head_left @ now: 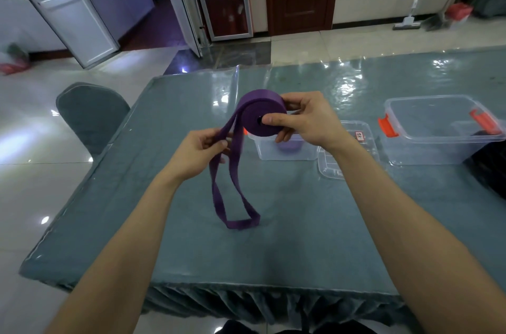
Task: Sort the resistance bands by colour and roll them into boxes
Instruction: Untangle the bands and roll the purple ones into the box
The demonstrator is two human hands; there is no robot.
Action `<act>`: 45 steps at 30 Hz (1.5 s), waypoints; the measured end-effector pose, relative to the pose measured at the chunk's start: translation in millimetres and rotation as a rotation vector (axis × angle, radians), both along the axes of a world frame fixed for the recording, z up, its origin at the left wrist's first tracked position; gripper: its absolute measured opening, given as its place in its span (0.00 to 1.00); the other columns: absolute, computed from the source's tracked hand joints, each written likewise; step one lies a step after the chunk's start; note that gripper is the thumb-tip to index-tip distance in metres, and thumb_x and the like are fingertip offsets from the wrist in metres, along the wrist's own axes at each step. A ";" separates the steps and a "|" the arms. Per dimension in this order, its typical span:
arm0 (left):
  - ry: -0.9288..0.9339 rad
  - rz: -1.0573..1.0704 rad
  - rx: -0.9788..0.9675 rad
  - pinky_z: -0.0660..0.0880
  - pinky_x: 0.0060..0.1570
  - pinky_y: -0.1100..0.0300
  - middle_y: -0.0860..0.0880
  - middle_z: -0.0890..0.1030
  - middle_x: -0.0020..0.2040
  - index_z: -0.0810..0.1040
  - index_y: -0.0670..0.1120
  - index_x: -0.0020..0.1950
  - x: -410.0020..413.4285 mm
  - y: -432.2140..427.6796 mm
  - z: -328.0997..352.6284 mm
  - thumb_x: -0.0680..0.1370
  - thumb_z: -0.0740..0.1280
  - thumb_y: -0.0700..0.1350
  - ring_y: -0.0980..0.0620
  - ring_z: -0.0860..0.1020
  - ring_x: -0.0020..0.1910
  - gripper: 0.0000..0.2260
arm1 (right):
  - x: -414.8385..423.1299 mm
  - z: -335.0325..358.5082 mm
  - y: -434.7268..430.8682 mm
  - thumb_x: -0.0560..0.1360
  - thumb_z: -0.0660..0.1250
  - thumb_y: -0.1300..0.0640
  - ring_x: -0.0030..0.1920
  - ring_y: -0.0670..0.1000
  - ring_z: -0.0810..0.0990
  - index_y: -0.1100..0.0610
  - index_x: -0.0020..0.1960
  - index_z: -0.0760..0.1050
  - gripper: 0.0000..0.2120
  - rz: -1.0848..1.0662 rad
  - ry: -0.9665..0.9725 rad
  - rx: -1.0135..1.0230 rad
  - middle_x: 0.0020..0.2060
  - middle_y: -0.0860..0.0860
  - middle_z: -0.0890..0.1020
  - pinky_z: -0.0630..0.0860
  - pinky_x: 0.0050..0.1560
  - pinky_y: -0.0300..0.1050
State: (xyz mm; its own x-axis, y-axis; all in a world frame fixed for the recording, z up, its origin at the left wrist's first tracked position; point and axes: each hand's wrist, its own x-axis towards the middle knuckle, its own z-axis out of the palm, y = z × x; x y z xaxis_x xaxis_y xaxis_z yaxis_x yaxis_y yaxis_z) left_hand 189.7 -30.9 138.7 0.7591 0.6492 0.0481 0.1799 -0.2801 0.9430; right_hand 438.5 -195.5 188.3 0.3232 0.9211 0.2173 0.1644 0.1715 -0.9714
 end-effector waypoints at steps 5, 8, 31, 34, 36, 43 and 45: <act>0.344 -0.094 0.261 0.81 0.68 0.45 0.60 0.88 0.57 0.83 0.61 0.63 -7.6 8.6 1.3 0.85 0.70 0.42 0.59 0.86 0.59 0.13 | -4.7 -8.9 1.0 0.71 0.84 0.57 0.33 0.59 0.88 0.55 0.57 0.87 0.16 0.032 -0.051 -0.056 0.46 0.55 0.90 0.87 0.37 0.49; 0.201 -0.170 0.193 0.78 0.72 0.49 0.57 0.85 0.66 0.79 0.57 0.71 -3.1 4.1 10.1 0.80 0.77 0.43 0.55 0.83 0.67 0.21 | -11.2 -12.8 2.9 0.70 0.84 0.56 0.35 0.62 0.88 0.59 0.59 0.86 0.20 0.039 -0.081 -0.111 0.45 0.57 0.90 0.87 0.41 0.57; -0.143 -0.053 -0.035 0.84 0.55 0.61 0.45 0.91 0.52 0.91 0.52 0.54 21.4 -20.1 45.6 0.67 0.85 0.49 0.47 0.90 0.54 0.17 | -12.8 -22.0 -6.3 0.72 0.83 0.57 0.33 0.61 0.87 0.57 0.59 0.87 0.16 0.035 0.097 -0.092 0.47 0.57 0.90 0.86 0.38 0.52; -0.068 -0.048 0.008 0.85 0.55 0.58 0.46 0.91 0.50 0.91 0.51 0.53 21.1 -16.1 52.6 0.65 0.87 0.50 0.47 0.90 0.51 0.18 | -18.3 -29.3 -9.1 0.73 0.82 0.57 0.35 0.61 0.87 0.57 0.59 0.87 0.15 0.066 0.165 -0.090 0.48 0.57 0.90 0.86 0.37 0.48; 0.054 -0.082 0.088 0.86 0.54 0.58 0.48 0.91 0.47 0.91 0.52 0.51 19.6 -12.0 63.2 0.64 0.88 0.51 0.49 0.90 0.49 0.18 | -18.1 -30.3 -11.5 0.72 0.84 0.55 0.38 0.62 0.89 0.54 0.62 0.85 0.20 0.113 0.082 -0.166 0.53 0.54 0.89 0.86 0.37 0.48; 0.499 -0.293 0.588 0.86 0.49 0.54 0.60 0.88 0.38 0.91 0.54 0.48 44.6 -12.9 99.8 0.68 0.86 0.46 0.62 0.87 0.40 0.11 | -25.5 -14.6 7.9 0.68 0.83 0.40 0.32 0.50 0.88 0.44 0.63 0.80 0.26 0.111 -0.589 -0.334 0.51 0.38 0.86 0.83 0.34 0.46; 0.496 -0.316 0.600 0.86 0.47 0.58 0.60 0.88 0.38 0.90 0.57 0.46 45.9 -9.9 105.5 0.68 0.86 0.46 0.62 0.87 0.40 0.11 | -27.9 -17.0 11.8 0.72 0.82 0.47 0.30 0.50 0.88 0.48 0.55 0.83 0.15 0.135 -0.512 -0.291 0.41 0.38 0.87 0.86 0.38 0.51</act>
State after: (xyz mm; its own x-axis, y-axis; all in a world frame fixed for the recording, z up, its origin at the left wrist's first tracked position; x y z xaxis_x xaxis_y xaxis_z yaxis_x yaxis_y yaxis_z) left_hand 235.6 -40.8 244.2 0.9250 0.3736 -0.0697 0.3633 -0.8157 0.4502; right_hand 410.6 -183.6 171.2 0.1201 0.9916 0.0474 0.6192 -0.0375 -0.7844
